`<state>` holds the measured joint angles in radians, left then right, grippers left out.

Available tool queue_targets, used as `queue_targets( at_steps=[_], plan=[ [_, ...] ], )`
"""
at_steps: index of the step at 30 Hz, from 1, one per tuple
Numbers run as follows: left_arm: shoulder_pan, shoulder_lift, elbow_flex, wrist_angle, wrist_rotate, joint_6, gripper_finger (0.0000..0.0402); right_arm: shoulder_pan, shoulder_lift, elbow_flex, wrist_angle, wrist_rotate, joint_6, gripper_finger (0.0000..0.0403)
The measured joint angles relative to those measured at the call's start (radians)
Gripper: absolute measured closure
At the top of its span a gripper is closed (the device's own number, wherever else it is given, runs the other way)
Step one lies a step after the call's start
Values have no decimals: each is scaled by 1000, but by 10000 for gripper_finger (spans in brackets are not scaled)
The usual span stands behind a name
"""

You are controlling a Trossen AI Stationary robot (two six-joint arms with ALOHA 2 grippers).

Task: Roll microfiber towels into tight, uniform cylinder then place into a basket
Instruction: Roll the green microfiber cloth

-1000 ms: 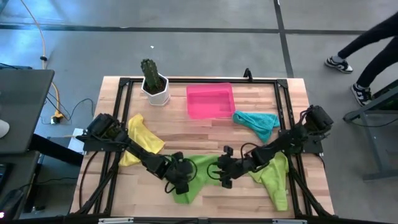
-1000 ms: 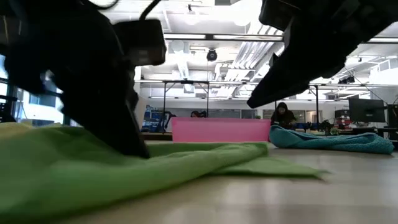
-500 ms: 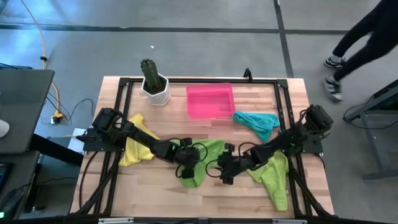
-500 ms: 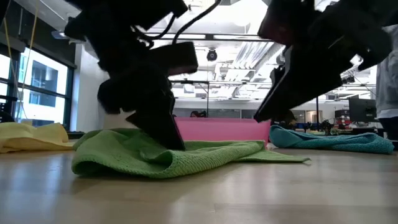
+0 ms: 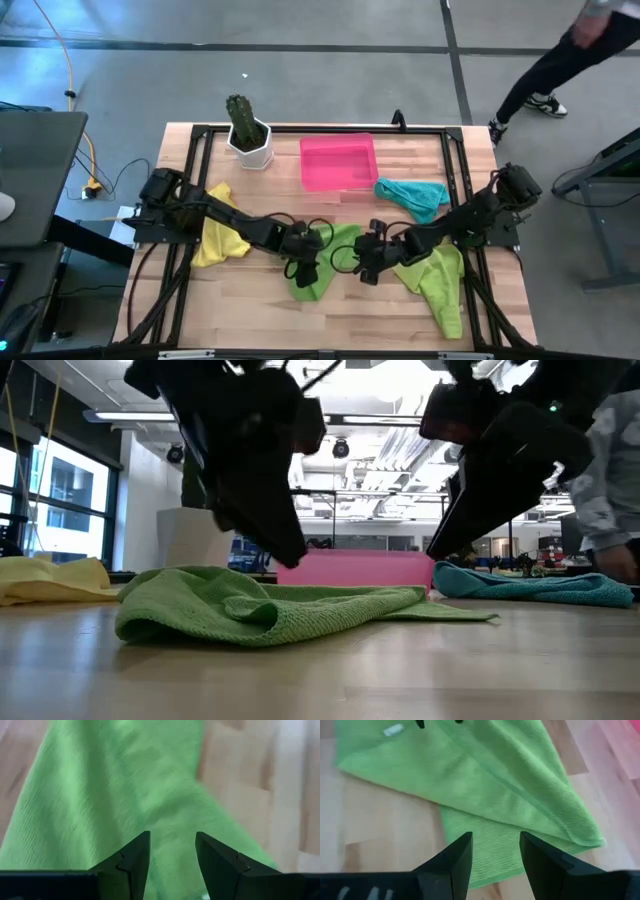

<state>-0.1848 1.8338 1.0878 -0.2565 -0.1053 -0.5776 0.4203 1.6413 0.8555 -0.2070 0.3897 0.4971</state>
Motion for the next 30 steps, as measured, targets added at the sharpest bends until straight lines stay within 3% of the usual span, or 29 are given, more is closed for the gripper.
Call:
queue_targets(
  at_steps=[7,12,19,30],
  plan=[
    [0,2,0,-113,30,-153,253,-30,0,0,-18,3,-4,245],
    [2,2,0,-130,32,-178,253,-48,0,0,-16,4,-5,245],
    [1,2,0,-110,137,-179,253,-55,0,-1,-14,-2,27,245],
    [8,7,-1,-103,71,-191,253,-53,0,-1,-13,18,79,245]
  ],
)
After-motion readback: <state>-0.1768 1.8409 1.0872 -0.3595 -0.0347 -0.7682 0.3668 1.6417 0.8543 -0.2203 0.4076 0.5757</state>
